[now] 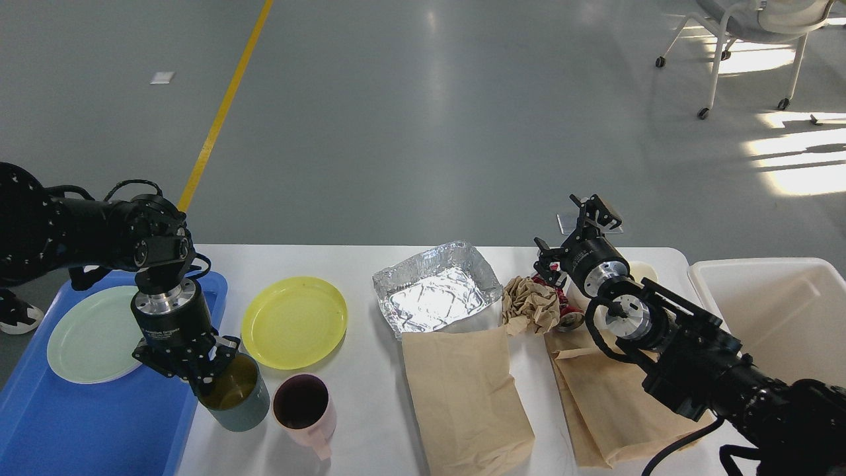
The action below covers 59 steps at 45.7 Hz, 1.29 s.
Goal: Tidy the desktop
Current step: 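Carry the dark-green mug with the left gripper onto the blue tray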
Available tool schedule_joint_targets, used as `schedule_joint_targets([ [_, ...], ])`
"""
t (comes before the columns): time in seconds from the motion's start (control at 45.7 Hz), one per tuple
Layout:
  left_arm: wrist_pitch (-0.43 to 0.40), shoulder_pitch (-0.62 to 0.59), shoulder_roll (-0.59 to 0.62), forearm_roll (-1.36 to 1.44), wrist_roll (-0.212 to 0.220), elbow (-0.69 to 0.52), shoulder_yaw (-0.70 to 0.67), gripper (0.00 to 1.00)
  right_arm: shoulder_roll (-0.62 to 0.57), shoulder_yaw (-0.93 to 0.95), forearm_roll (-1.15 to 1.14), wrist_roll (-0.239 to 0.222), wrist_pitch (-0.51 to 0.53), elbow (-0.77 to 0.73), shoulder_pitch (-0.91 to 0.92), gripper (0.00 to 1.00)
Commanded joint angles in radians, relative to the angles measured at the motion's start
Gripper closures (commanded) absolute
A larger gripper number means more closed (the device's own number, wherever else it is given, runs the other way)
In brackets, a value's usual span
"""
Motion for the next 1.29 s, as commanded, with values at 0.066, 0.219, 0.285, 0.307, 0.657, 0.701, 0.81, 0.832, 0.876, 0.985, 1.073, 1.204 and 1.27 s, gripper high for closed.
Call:
schedule_joint_targets([
  [0.066, 0.0, -0.096, 0.08, 0.003, 0.003, -0.115, 0.009, 1.0, 0.0, 0.0, 0.0, 0.0, 0.0, 0.0, 0.0, 0.0],
  [0.219, 0.0, -0.107, 0.17, 0.018, 0.02, -0.121, 0.011, 1.0, 0.0, 0.0, 0.0, 0.0, 0.0, 0.0, 0.0, 0.0],
  [0.285, 0.0, -0.107, 0.219, 0.02, 0.026, -0.106, 0.011, 1.0, 0.0, 0.0, 0.0, 0.0, 0.0, 0.0, 0.0, 0.0],
  [0.307, 0.0, -0.106, 0.238, 0.02, 0.028, -0.1, 0.011, 1.0, 0.0, 0.0, 0.0, 0.0, 0.0, 0.0, 0.0, 0.0],
  [0.657, 0.0, -0.017, 0.411, 0.026, 0.039, -0.009, 0.012, 1.0, 0.0, 0.0, 0.0, 0.0, 0.0, 0.0, 0.0, 0.0],
  [0.701, 0.0, -0.001, 0.42, 0.032, 0.046, -0.008, 0.012, 1.0, 0.0, 0.0, 0.0, 0.0, 0.0, 0.0, 0.0, 0.0],
  [0.81, 0.0, 0.043, 0.463, 0.037, 0.054, 0.031, 0.011, 1.0, 0.0, 0.0, 0.0, 0.0, 0.0, 0.0, 0.0, 0.0],
  [0.832, 0.0, 0.054, 0.474, 0.037, 0.054, 0.04, 0.011, 1.0, 0.0, 0.0, 0.0, 0.0, 0.002, 0.0, 0.0, 0.0],
  [0.876, 0.0, 0.072, 0.492, 0.037, 0.055, 0.061, 0.009, 1.0, 0.0, 0.0, 0.0, 0.0, 0.0, 0.0, 0.0, 0.0],
  [0.985, 0.0, 0.115, 0.515, 0.037, 0.055, 0.129, 0.009, 1.0, 0.0, 0.0, 0.0, 0.0, 0.0, 0.0, 0.0, 0.0],
  [1.073, 0.0, 0.149, 0.519, 0.037, 0.055, 0.173, 0.0, 1.0, 0.0, 0.0, 0.0, 0.0, 0.0, 0.0, 0.0, 0.0],
  [1.204, 0.0, 0.184, 0.528, 0.035, 0.054, 0.221, -0.005, 1.0, 0.0, 0.0, 0.0, 0.0, 0.0, 0.0, 0.0, 0.0],
  [1.27, 0.0, 0.196, 0.529, 0.035, 0.054, 0.236, -0.009, 1.0, 0.0, 0.0, 0.0, 0.0, 0.0, 0.0, 0.0, 0.0],
])
